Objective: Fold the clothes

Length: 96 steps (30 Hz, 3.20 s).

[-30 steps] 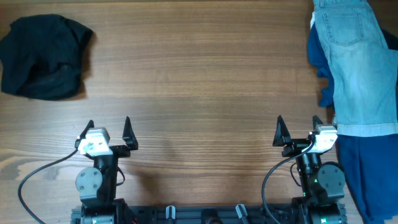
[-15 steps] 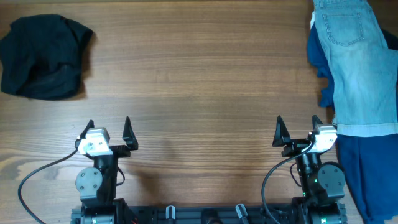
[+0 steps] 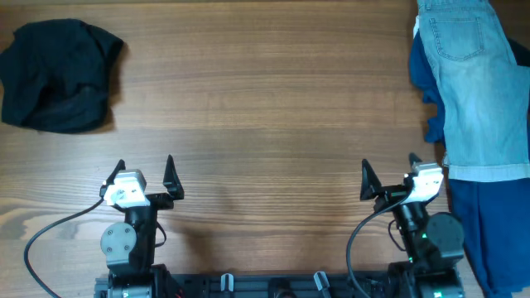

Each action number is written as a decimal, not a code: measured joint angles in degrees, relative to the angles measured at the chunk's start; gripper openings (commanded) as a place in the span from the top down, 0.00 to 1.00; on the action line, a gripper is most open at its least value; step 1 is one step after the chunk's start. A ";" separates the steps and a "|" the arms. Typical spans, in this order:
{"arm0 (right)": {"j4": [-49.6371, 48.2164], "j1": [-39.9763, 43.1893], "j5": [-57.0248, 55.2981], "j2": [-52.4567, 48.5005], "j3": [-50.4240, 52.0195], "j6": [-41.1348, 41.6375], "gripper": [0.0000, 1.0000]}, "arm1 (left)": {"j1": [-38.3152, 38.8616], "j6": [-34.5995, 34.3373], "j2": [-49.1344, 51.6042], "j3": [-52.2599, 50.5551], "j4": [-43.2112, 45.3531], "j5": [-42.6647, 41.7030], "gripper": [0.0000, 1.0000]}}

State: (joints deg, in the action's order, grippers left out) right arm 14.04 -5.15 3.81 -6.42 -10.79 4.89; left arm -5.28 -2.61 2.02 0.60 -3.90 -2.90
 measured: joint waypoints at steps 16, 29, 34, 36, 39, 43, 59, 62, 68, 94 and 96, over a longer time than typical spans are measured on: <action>32.98 0.00 2.21 -56.37 -53.16 0.42 0.00 | 0.00 0.00 0.07 0.00 0.00 -0.02 0.00; 42.07 0.00 7.80 -65.26 -60.11 0.35 0.00 | 0.00 0.00 0.07 0.00 0.02 -0.02 0.00; 42.97 0.00 9.22 -65.26 -60.11 -0.59 0.00 | 0.00 0.00 0.07 -0.02 0.46 -0.70 0.00; 43.25 0.00 10.82 -65.26 -60.11 -0.72 0.00 | 0.00 0.00 0.07 -0.13 2.73 -2.01 0.00; 43.41 0.00 12.04 -65.26 -60.13 -0.81 0.00 | 0.00 0.00 0.07 0.00 5.55 -3.43 0.00; 43.43 0.00 12.72 -65.26 -60.19 -1.14 0.00 | 0.00 -0.59 1.31 1.75 2.64 -3.72 0.00; 42.95 0.00 13.09 -65.26 -60.33 -1.16 0.00 | 0.00 -5.22 52.54 53.79 -25.42 -7.17 0.00; 43.17 0.00 12.85 -65.26 -60.37 -1.05 0.00 | 0.00 -5.25 60.74 62.82 -32.70 -10.69 0.00; 48.74 3.43 10.69 -66.64 -66.55 0.11 0.00 | 0.00 -5.38 68.28 66.88 -36.68 -18.75 0.00; 68.19 19.78 3.17 -95.60 -100.37 2.60 0.00 | 9.75 -5.42 68.98 66.99 -40.54 -18.18 0.00; 66.45 20.24 3.21 -95.60 -100.41 2.54 0.00 | 9.75 -5.42 69.85 66.99 -40.72 -17.99 0.00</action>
State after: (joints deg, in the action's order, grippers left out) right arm 80.49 15.09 7.03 -102.02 -111.20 7.42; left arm 4.47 -8.03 71.88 67.59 -44.62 -20.88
